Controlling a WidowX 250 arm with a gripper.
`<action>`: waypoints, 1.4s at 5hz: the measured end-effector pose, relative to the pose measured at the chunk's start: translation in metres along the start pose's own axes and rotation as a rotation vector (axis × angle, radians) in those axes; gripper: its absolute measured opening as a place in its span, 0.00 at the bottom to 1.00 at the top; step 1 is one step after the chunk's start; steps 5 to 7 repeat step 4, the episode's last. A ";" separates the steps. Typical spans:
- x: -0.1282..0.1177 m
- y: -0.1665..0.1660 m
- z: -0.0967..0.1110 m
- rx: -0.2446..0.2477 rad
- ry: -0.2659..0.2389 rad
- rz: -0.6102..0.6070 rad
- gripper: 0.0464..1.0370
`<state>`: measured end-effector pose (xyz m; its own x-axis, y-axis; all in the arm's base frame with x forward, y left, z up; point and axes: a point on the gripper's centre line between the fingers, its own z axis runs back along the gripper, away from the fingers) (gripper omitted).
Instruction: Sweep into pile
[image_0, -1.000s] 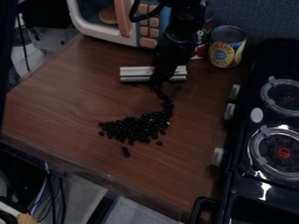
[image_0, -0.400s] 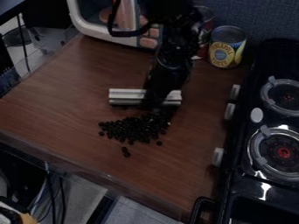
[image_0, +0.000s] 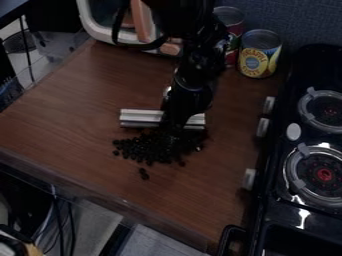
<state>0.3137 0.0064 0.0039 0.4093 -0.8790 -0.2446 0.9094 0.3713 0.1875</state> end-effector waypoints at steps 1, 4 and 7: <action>-0.001 -0.005 0.000 -0.003 -0.001 -0.003 0.34; -0.028 0.078 0.015 -0.085 0.013 0.390 0.34; -0.028 0.078 0.015 -0.085 0.013 0.390 0.34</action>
